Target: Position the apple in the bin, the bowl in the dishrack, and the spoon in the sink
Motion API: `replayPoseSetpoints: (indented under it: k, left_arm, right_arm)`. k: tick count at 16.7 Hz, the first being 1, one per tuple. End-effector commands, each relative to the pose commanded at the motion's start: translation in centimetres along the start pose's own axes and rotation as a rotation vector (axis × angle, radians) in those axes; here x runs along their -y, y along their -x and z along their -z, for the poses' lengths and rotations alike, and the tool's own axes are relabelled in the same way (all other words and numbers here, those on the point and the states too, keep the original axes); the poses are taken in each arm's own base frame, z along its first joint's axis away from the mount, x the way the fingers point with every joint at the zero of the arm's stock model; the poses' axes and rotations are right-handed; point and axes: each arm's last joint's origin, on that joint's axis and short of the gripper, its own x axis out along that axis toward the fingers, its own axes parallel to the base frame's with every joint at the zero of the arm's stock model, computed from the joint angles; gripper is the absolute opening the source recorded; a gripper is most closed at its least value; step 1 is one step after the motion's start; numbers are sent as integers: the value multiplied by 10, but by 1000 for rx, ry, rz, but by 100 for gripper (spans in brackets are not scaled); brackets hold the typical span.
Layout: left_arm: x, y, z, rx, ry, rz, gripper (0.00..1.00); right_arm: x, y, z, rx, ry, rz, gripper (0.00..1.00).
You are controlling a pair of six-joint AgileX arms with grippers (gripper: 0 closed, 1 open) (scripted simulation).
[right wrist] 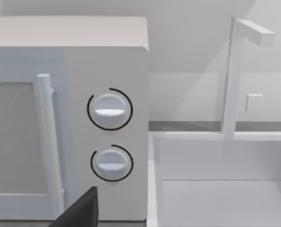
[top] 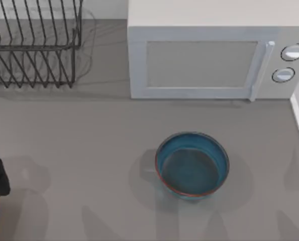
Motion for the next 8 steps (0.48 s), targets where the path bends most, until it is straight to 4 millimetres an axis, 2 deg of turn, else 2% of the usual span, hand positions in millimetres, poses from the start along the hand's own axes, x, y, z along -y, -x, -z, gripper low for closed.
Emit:
replayPoseSetpoints:
  k: [4, 8]
  left_arm:
    - [-3, 4, 10, 329, -9, 82, 100]
    - [-4, 4, 14, 434, -24, 106, 100]
  right_arm:
    - [0, 0, 0, 0, 0, 0, 100]
    - [0, 0, 0, 0, 0, 0, 100]
